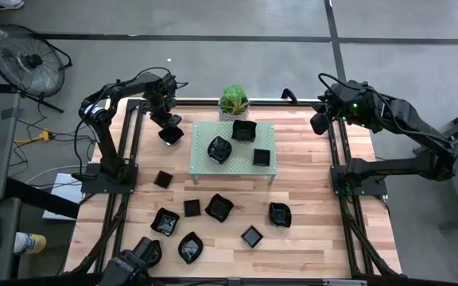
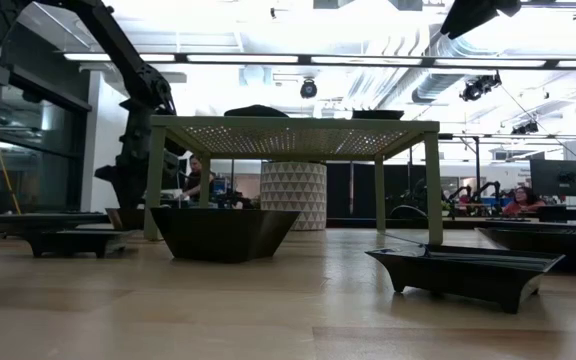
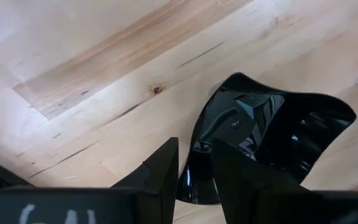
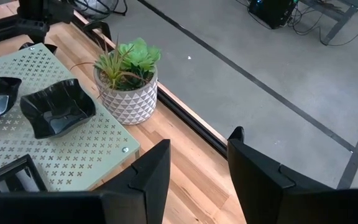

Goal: Pick & Place Mini shaped plates
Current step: Stack the black distorted square plate on the other black distorted square plate on the shelf

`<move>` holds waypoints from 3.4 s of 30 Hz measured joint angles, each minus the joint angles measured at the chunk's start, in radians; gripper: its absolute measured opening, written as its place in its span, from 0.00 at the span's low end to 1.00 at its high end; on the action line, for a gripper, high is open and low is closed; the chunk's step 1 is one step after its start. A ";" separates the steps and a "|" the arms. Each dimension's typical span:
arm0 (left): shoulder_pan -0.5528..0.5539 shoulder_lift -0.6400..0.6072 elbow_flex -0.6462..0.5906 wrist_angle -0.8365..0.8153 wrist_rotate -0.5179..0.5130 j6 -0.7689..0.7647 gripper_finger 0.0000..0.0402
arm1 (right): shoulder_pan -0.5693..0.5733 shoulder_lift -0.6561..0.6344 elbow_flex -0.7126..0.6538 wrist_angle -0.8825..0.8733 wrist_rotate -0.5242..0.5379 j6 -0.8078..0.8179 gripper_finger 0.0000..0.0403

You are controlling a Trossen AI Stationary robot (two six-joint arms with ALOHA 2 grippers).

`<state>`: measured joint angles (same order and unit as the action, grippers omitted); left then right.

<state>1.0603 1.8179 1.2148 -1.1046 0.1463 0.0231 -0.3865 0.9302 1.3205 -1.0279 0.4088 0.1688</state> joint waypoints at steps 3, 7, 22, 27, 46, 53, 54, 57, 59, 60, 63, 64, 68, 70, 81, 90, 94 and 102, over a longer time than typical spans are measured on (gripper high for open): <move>0.000 0.000 -0.018 0.008 -0.006 0.003 0.23 | 0.000 0.000 0.000 0.000 0.000 0.002 0.38; 0.000 0.000 -0.046 0.011 -0.008 -0.002 0.23 | 0.000 0.000 0.000 0.000 0.000 0.007 0.38; 0.000 0.000 -0.044 0.033 -0.010 -0.026 0.23 | 0.000 0.000 0.000 0.000 0.000 0.007 0.38; 0.000 0.000 -0.044 0.033 -0.010 -0.026 0.23 | 0.000 0.000 0.000 0.000 0.000 0.007 0.38; 0.000 -0.001 -0.043 0.032 -0.003 -0.024 0.01 | 0.000 0.000 0.000 0.000 -0.003 0.006 0.38; 0.000 -0.001 -0.043 0.011 -0.004 -0.027 0.00 | 0.000 0.000 0.000 0.000 -0.022 0.006 0.38; 0.000 -0.001 -0.043 0.004 -0.004 -0.027 0.00 | 0.000 0.000 0.000 0.000 -0.022 0.006 0.38; 0.000 -0.012 -0.043 -0.016 -0.007 -0.027 0.00 | 0.000 0.000 0.000 0.000 -0.026 0.006 0.38; 0.000 -0.033 -0.043 -0.016 -0.009 -0.028 0.00 | 0.000 0.000 0.000 0.000 -0.027 0.006 0.38; 0.000 -0.046 -0.043 -0.016 -0.014 -0.030 0.00 | 0.000 0.000 0.000 0.000 -0.027 0.006 0.38; 0.000 -0.097 -0.043 -0.024 -0.055 -0.051 0.00 | 0.000 0.000 0.000 0.000 -0.027 0.006 0.38; 0.000 -0.114 -0.043 -0.033 -0.064 -0.054 0.00 | 0.000 0.000 0.000 0.000 -0.027 0.006 0.38; 0.000 -0.215 -0.043 -0.031 -0.085 -0.087 0.00 | 0.000 0.000 0.000 0.004 -0.027 0.006 0.38; 0.000 -0.267 -0.043 -0.018 -0.087 -0.109 0.00 | 0.000 0.000 0.000 0.014 -0.027 0.006 0.38; 0.000 -0.568 -0.043 0.137 -0.107 -0.235 0.00 | 0.000 0.000 0.000 0.071 -0.044 0.007 0.38; -0.063 -0.700 -0.043 0.317 -0.094 -0.268 0.00 | 0.000 0.021 0.000 0.121 -0.049 0.016 0.38; -0.152 -0.709 -0.043 0.449 -0.128 -0.268 0.00 | 0.000 0.063 0.000 0.198 -0.102 0.012 0.38; -0.324 -0.708 -0.043 0.741 -0.306 -0.240 0.00 | 0.000 0.156 0.000 0.355 -0.128 -0.021 0.38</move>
<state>0.7359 1.1095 1.1713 -0.3637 -0.1599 -0.2171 -0.3862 1.0862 1.3209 -0.6728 0.2806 0.1474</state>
